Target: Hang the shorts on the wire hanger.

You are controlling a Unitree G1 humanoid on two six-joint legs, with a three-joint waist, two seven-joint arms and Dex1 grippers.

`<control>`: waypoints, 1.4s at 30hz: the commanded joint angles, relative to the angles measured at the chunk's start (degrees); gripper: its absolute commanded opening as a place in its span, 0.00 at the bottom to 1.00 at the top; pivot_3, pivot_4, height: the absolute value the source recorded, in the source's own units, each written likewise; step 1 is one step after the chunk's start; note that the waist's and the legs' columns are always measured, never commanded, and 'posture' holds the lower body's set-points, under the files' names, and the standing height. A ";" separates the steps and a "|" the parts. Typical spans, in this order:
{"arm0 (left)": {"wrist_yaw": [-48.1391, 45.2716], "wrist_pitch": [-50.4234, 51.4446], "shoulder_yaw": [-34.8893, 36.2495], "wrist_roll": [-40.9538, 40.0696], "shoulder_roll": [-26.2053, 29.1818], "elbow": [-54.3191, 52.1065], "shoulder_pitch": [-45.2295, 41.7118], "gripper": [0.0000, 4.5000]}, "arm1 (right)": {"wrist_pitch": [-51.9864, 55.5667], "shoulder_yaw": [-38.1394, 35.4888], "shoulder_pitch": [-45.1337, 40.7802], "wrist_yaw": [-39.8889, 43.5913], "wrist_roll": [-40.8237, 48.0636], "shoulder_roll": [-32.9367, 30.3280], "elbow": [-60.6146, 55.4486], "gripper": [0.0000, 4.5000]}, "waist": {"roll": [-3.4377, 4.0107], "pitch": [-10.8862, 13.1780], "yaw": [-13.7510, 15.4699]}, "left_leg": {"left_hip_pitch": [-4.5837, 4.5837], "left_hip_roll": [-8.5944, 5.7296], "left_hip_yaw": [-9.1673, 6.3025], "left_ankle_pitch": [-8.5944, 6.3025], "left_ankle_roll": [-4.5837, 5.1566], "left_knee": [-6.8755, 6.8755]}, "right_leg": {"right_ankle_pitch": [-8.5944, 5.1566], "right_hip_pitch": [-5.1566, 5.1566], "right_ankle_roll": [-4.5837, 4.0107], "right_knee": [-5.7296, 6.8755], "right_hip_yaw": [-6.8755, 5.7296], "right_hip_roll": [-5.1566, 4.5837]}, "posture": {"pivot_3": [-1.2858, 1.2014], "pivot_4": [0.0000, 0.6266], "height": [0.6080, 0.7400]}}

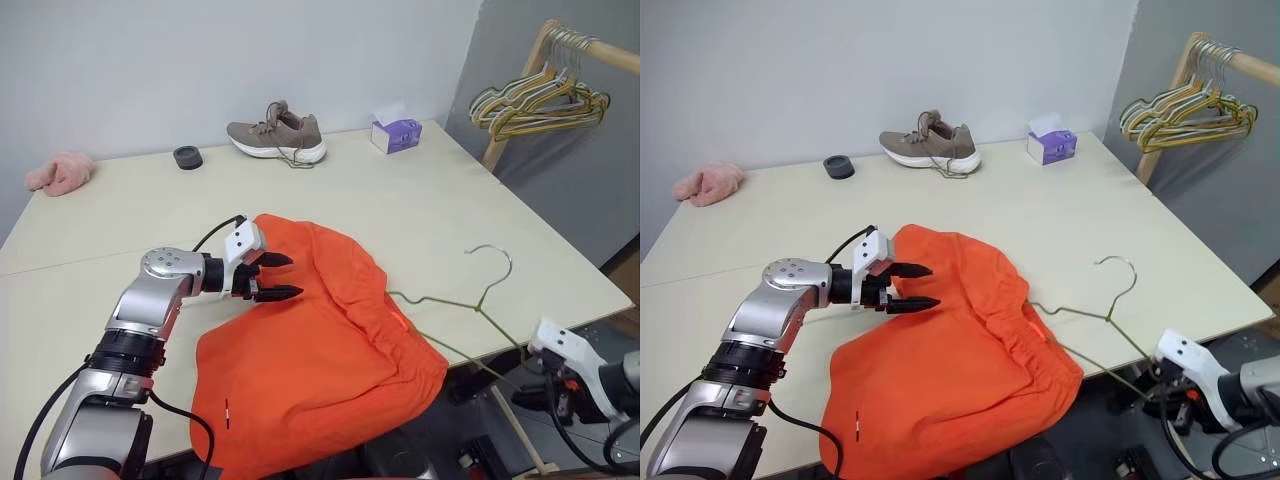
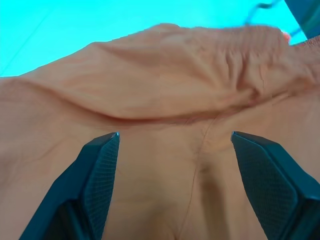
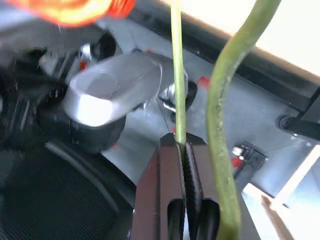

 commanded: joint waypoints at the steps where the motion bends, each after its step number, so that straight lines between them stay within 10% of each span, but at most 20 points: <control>1: 0.32 -0.90 0.76 -0.02 0.05 -1.78 -0.33 0.84 | 3.68 1.54 -3.01 0.00 2.81 0.29 1.69 0.00 | 0.00 0.00 0.08 | -0.01 0.00 -0.01 0.00 0.00 -0.01 | 0.00 0.00 0.00 0.00 -0.01 0.00 | 0.38 0.11 1.00; 20: 3.02 -0.79 1.83 -0.71 -0.34 -4.24 1.74 0.84 | 26.81 6.57 -27.81 -11.42 11.91 20.96 13.71 0.00 | 0.06 -0.02 2.58 | -0.02 0.01 -0.04 0.00 0.00 0.08 | 0.01 -0.07 0.01 0.21 0.01 -0.03 | 0.39 0.08 1.00; 33: 9.27 -0.40 7.57 -2.92 -2.18 1.01 -4.47 0.97 | 1.31 16.87 -32.71 -14.84 -1.46 11.99 2.29 0.00 | 0.11 -0.04 3.54 | -0.11 -0.01 -0.03 0.00 0.00 0.13 | 0.01 -0.19 0.03 0.26 -0.02 -0.08 | 0.39 0.07 1.00; 42: -3.92 -0.38 5.10 -4.04 3.48 -2.34 -8.94 0.99 | -15.57 27.51 -34.88 -10.30 -14.71 7.42 3.07 0.00 | 0.17 -0.07 2.74 | -0.11 -0.02 0.03 -0.02 -0.04 0.07 | 0.01 -0.30 0.03 0.36 -0.03 -0.07 | 0.39 0.05 1.00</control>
